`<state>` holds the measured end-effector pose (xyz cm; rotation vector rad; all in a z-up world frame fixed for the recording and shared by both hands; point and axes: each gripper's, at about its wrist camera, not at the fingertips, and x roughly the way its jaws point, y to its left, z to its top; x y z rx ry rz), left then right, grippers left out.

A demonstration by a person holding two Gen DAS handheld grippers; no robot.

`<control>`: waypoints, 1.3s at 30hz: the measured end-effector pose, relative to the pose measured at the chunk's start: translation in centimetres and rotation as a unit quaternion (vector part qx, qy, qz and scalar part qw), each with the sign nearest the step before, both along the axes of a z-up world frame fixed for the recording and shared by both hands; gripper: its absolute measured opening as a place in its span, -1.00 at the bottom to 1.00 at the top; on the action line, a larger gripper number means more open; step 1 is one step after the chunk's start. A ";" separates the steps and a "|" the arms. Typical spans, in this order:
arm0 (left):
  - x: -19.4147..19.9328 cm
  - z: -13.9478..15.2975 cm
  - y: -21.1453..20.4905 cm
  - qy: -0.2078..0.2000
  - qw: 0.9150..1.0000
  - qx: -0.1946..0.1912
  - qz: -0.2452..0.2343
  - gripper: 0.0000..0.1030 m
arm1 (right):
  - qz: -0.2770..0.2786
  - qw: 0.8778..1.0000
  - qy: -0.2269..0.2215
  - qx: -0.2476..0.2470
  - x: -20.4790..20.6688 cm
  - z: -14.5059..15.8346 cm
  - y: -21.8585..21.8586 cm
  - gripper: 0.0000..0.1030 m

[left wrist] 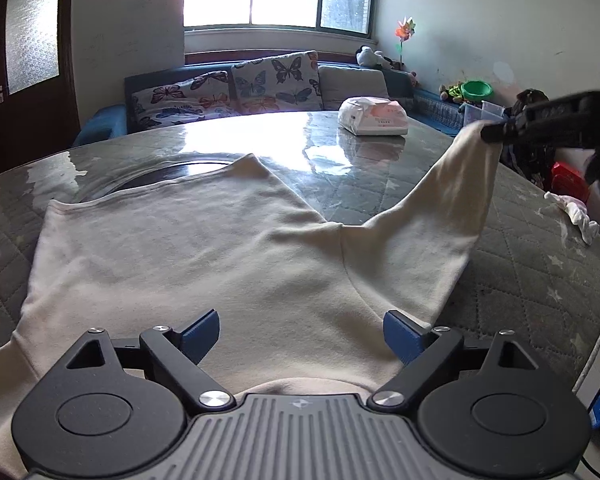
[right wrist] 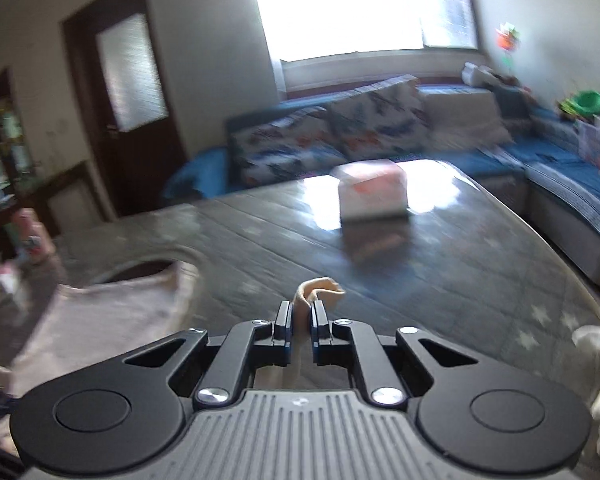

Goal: Fold clothes
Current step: 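Fold the sleeve across the sweatshirt body with the right gripper and release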

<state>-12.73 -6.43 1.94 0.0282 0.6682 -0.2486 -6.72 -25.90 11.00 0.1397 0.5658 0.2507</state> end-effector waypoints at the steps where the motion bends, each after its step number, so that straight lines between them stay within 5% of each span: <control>1: -0.1 0.1 0.4 -0.002 1.000 -0.002 0.005 0.79 | 0.015 1.000 -0.005 0.002 -0.2 0.8 0.8 -0.84; 14: -4.0 1.7 8.5 -0.037 0.993 -0.030 0.106 0.87 | 0.203 0.979 -0.035 0.004 -1.2 5.3 14.3 -0.84; 27: -7.1 1.0 13.4 -0.033 0.981 -0.048 0.183 1.00 | 0.343 0.938 0.041 -0.027 -1.3 0.7 27.8 -0.84; 34: -7.0 0.9 13.3 -0.029 0.980 -0.056 0.186 1.00 | 0.356 0.932 0.039 -0.046 -1.6 -0.1 28.7 -0.78; 39: -6.6 1.3 12.6 -0.038 0.982 -0.055 0.177 1.00 | 0.338 0.938 0.026 -0.074 -1.2 0.2 26.7 -0.48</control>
